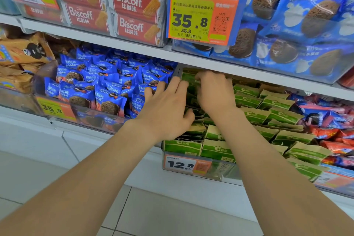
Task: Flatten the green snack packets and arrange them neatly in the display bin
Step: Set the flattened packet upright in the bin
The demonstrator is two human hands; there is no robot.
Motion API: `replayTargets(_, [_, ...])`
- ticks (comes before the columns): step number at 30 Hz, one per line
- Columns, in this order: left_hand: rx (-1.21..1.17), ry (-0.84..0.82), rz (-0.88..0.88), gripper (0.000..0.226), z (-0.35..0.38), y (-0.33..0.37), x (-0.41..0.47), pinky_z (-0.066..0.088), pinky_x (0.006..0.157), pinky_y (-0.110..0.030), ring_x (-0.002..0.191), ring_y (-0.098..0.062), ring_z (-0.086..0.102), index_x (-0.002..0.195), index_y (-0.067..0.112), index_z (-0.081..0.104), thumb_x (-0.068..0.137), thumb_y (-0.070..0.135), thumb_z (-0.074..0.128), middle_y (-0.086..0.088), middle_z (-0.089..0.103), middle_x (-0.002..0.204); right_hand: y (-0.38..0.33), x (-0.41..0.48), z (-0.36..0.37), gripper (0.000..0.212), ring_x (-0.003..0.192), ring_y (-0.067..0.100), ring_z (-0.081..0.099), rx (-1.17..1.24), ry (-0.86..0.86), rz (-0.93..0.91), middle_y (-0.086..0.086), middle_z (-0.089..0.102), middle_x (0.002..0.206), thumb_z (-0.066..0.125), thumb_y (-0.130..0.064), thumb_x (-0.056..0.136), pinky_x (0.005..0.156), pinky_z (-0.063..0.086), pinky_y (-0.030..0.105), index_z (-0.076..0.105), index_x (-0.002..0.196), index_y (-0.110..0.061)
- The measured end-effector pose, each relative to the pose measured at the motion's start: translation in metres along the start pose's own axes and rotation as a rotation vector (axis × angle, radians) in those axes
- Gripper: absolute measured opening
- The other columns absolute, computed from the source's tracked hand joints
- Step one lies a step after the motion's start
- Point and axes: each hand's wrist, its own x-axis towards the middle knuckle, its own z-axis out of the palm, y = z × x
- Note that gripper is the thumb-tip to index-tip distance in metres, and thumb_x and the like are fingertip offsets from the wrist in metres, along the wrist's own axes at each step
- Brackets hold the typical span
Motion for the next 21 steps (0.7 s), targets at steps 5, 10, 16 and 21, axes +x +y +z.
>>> replayTargets(5, [0.061, -0.268, -0.031, 0.088, -0.005, -0.009, 0.014, 0.024, 0.102, -0.053, 0.146, -0.029, 0.016, 0.164, 0.029, 0.029, 0.084, 0.066, 0.023, 0.014, 0.029, 0.166, -0.004, 0.004, 0.004, 0.029, 0.115, 0.033, 0.064, -0.122, -0.048, 0.014, 0.008, 0.071, 0.117, 0.07, -0.013, 0.094, 0.106, 0.039, 0.045, 0.069, 0.122, -0.021])
replayTargets(10, [0.123, -0.347, -0.018, 0.079, -0.011, -0.007, 0.019, 0.022, 0.102, -0.055, 0.139, -0.029, 0.015, 0.151, 0.03, 0.048, 0.088, 0.066, 0.019, 0.012, 0.04, 0.153, -0.01, -0.007, -0.012, 0.029, 0.113, 0.034, 0.066, -0.143, -0.023, -0.062, 0.009, 0.072, 0.114, 0.069, -0.012, 0.092, 0.098, 0.043, 0.041, 0.064, 0.12, -0.017])
replayTargets(16, [0.042, -0.304, -0.016, 0.046, -0.019, -0.003, 0.016, 0.024, 0.101, -0.055, 0.133, -0.03, 0.024, 0.134, 0.031, 0.061, 0.101, 0.054, 0.04, 0.01, 0.051, 0.126, 0.006, -0.04, -0.034, 0.026, 0.076, 0.033, 0.066, 0.002, 0.03, -0.192, 0.002, 0.061, 0.083, 0.065, -0.007, 0.097, 0.06, 0.05, 0.038, 0.056, 0.12, -0.015])
replayTargets(21, [-0.185, -0.008, -0.03, 0.03, -0.019, -0.01, 0.0, 0.043, 0.095, -0.046, 0.112, -0.024, 0.059, 0.119, 0.027, 0.073, 0.097, 0.021, 0.053, 0.003, 0.071, 0.113, 0.031, -0.06, -0.051, 0.011, 0.062, 0.03, 0.065, 0.083, 0.302, -0.316, 0.0, 0.069, 0.071, 0.067, -0.018, 0.096, 0.055, 0.056, 0.04, 0.068, 0.107, -0.018])
